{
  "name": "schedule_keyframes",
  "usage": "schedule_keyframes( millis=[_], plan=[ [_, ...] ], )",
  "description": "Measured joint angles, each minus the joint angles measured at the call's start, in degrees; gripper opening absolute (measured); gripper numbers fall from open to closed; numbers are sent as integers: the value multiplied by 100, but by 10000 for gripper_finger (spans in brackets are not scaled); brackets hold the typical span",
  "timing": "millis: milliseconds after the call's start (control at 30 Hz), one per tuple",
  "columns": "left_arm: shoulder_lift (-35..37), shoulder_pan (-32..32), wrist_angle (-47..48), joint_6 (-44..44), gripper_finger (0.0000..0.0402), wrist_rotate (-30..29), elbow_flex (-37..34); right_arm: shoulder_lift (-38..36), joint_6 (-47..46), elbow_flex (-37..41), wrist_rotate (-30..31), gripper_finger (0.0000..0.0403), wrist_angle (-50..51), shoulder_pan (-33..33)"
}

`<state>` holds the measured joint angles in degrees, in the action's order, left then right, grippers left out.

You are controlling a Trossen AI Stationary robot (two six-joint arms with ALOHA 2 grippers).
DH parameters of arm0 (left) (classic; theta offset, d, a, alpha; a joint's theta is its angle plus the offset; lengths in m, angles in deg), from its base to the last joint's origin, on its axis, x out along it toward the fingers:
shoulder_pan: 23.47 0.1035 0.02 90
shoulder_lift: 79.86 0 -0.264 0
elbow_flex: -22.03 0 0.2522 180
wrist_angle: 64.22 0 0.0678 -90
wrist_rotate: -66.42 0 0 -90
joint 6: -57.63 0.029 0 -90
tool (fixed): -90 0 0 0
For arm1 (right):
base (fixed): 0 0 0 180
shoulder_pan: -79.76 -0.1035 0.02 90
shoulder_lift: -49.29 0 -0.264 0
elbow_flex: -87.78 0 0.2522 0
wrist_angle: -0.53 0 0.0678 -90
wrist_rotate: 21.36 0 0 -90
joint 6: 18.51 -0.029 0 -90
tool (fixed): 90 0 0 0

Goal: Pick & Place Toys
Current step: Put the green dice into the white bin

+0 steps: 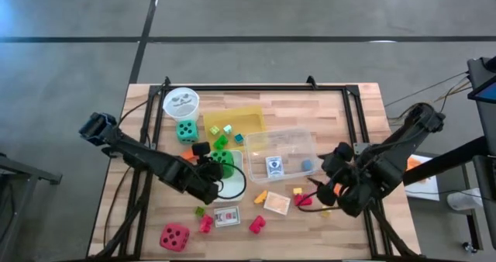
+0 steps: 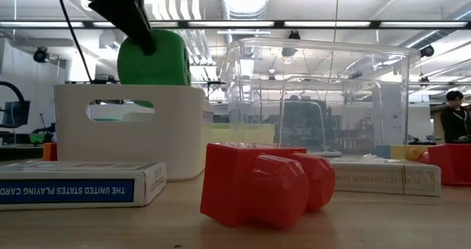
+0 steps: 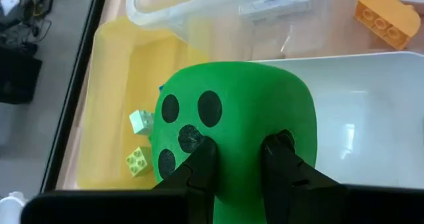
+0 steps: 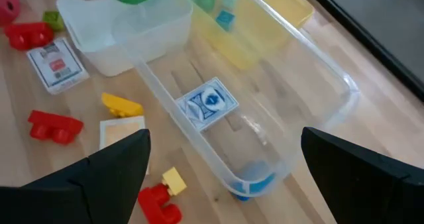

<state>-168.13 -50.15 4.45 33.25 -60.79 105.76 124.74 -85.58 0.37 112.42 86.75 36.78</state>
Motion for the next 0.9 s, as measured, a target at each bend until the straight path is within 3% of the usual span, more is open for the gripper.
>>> schedule_keyframes(
  millis=[467, 733, 900],
  plan=[
    [-4, 51, -807, -89, 63, 217, -628, -1457, 186, 1643, 292, 380, -1444, 11],
    [-4, 70, -1136, 242, 63, 88, -1011, -1656, 552, 2077, 294, 380, -2166, 11],
    [-8, 91, -1464, 638, 63, 346, -1128, -1605, 586, 2097, 294, 380, -2181, 11]
  ],
)
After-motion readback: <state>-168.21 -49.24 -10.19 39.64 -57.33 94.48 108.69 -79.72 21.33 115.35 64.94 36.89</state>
